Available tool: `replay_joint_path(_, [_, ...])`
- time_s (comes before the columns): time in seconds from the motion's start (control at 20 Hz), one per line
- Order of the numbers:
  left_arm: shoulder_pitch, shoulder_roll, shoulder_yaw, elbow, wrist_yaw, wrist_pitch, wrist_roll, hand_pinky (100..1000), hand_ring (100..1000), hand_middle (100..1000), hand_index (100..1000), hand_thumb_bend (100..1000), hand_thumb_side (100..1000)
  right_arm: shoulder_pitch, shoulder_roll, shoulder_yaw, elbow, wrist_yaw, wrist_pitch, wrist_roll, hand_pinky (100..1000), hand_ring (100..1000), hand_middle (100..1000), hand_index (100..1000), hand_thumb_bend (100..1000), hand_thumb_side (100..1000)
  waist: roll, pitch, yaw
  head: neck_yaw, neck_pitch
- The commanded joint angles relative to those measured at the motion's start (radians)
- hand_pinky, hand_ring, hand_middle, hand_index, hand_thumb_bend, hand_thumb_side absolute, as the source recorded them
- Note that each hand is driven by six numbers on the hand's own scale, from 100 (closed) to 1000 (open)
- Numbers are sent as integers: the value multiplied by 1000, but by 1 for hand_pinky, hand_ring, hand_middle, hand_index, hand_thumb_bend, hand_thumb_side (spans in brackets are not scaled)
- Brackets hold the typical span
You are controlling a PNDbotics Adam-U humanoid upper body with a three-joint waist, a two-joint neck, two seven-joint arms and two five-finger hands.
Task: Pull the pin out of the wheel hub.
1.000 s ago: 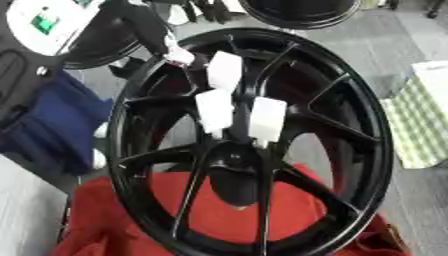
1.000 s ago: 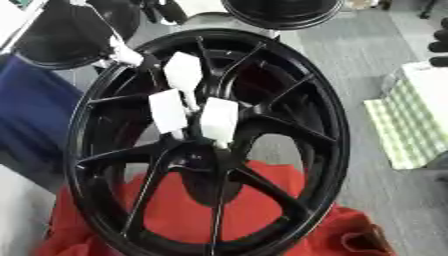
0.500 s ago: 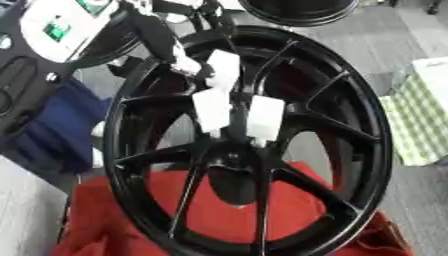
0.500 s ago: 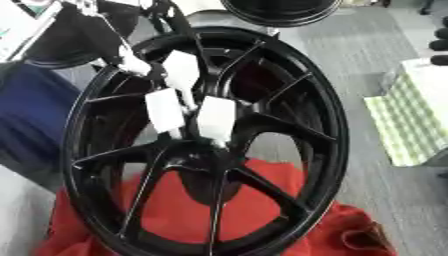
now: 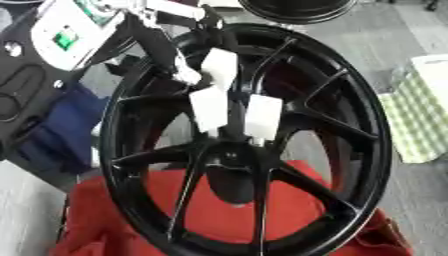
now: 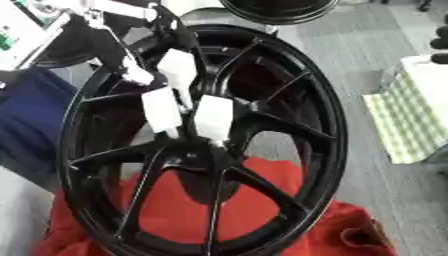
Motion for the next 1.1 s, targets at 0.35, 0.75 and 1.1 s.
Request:
replay_joint_path(0.35, [-12, 4, 8, 8, -13, -12, 1, 855, 892, 816, 886, 293, 265, -11, -9, -8, -15, -7, -1, -9, 678, 694, 629, 712, 100, 718, -4, -14, -4, 3, -14])
replay_joint_path(0.75, [-11, 4, -2, 4, -3, -13, 1, 833, 812, 685, 804, 243, 233, -12, -1, -10, -15, -3, 9, -27, 678, 695, 631, 713, 100, 728, -3, -12, -3, 2, -16])
replay_joint_path(1.1, [-8, 0, -5, 8, 3, -23, 1, 802, 728, 571, 713, 196, 220, -9, 8, -13, -15, -4, 11, -42, 678, 696, 632, 712, 100, 739, -4, -8, -5, 2, -16])
